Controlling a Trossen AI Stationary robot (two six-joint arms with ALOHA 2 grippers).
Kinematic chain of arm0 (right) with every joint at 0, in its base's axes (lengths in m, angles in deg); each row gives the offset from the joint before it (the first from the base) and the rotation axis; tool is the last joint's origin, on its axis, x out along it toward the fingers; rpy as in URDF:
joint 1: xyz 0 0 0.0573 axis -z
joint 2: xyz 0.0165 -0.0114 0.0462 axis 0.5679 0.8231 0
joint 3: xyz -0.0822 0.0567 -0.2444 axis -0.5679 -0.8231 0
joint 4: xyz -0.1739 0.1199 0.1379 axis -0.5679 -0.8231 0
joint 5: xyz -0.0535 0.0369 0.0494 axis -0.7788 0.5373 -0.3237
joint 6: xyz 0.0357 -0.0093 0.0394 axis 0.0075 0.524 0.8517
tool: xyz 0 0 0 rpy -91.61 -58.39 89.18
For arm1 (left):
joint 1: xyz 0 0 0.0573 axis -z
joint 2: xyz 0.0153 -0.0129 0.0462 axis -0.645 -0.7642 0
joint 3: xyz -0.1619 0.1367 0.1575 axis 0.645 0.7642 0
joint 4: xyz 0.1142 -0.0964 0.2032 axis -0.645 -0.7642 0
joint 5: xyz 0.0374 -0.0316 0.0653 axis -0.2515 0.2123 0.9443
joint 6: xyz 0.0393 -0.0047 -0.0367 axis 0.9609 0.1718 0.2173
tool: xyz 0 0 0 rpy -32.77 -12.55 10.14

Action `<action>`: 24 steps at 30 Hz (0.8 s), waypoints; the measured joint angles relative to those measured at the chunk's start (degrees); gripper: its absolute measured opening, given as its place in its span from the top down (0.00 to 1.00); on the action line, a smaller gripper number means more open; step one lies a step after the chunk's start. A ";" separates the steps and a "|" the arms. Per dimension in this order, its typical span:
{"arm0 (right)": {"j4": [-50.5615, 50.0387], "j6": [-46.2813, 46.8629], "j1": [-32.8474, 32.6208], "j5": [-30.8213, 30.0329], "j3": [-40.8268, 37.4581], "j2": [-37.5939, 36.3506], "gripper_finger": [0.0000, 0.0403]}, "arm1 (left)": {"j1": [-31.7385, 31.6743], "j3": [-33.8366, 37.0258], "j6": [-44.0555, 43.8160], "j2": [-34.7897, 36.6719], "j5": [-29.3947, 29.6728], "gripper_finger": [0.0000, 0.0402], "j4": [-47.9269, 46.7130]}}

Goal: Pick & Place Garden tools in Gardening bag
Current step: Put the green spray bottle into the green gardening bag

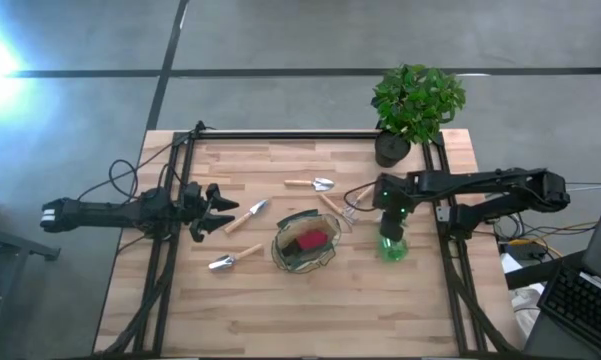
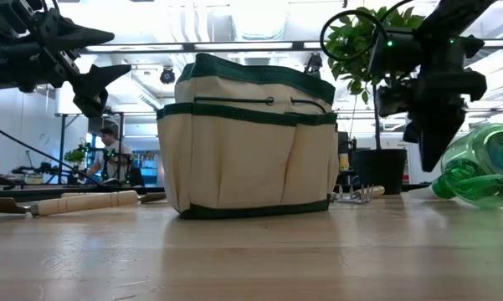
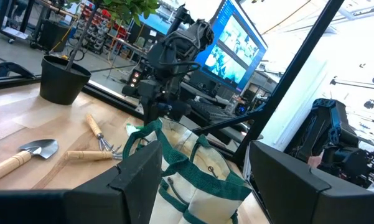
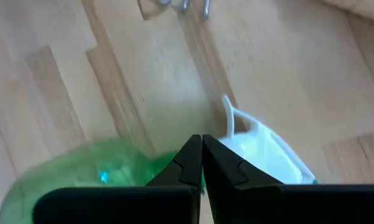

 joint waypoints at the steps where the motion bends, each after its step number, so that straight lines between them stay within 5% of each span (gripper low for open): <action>1: 0.74 -0.33 0.00 0.08 0.03 0.37 0.98 | 0.00 0.00 -0.01 0.00 0.00 0.39 0.00; 12: 3.04 -8.96 0.00 -0.39 8.11 7.61 0.98 | -0.01 0.00 0.01 0.01 -0.01 0.39 0.00; 19: -14.61 -14.88 -0.11 -2.58 19.99 11.82 0.98 | -0.01 0.00 0.00 0.01 0.01 0.39 0.00; 24: -17.11 -16.48 -0.07 -3.23 21.39 12.73 0.93 | 0.01 0.00 0.00 -0.01 -0.01 0.39 -0.01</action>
